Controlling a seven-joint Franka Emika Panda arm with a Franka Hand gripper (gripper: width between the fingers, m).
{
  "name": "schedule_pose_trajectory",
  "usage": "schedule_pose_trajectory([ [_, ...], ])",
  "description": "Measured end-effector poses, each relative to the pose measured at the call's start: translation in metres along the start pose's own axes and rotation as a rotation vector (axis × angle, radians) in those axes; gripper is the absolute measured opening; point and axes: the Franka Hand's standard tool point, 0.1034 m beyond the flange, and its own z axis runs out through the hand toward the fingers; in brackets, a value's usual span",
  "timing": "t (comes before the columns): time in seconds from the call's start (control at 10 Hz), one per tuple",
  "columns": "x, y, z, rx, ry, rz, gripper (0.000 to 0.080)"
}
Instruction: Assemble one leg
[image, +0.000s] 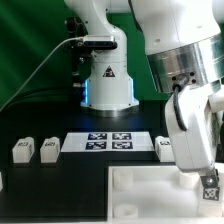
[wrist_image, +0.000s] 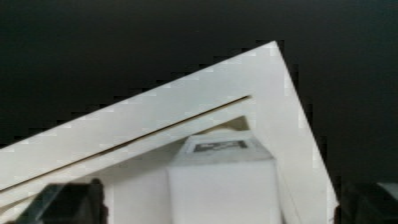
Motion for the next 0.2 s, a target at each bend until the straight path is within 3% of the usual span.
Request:
schedule_pose_trajectory([
  [0.2, 0.0002, 0.0002, 0.0004, -0.001, 0.000, 0.000, 0.0649],
])
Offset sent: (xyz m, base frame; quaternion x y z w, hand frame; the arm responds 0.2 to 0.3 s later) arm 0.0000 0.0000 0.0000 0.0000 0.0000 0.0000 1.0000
